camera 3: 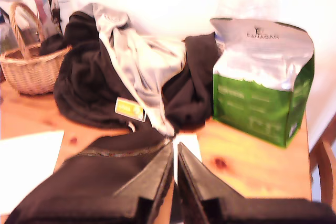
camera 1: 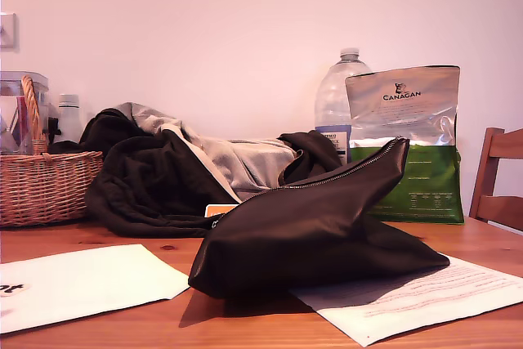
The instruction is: Open the zipper in the zip bag in front of you
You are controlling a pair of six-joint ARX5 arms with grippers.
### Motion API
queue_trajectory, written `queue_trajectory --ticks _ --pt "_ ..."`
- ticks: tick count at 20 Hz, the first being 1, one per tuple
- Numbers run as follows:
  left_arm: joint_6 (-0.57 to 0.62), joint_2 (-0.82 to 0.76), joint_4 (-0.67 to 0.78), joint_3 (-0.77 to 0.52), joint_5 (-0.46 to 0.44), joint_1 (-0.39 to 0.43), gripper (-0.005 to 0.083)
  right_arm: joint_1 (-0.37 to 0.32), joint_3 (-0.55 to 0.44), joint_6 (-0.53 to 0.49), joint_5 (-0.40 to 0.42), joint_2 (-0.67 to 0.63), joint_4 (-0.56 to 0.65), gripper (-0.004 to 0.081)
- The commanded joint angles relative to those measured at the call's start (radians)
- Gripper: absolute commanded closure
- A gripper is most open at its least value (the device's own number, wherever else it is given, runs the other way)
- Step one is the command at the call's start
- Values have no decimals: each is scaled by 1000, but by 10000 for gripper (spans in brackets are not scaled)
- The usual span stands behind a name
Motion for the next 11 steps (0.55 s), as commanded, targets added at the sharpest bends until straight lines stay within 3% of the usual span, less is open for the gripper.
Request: queue_trajectory --ticks 1,7,11 --pt "-4 -5 -22 -7 -4 2 797 4 -10 -1 6 5 -26 780" --pt "-4 -8 -118 -7 -4 2 797 4 -10 -2 9 6 -198 780" --pt "-4 -8 -182 -7 -4 2 797 4 -10 -2 9 6 -193 780"
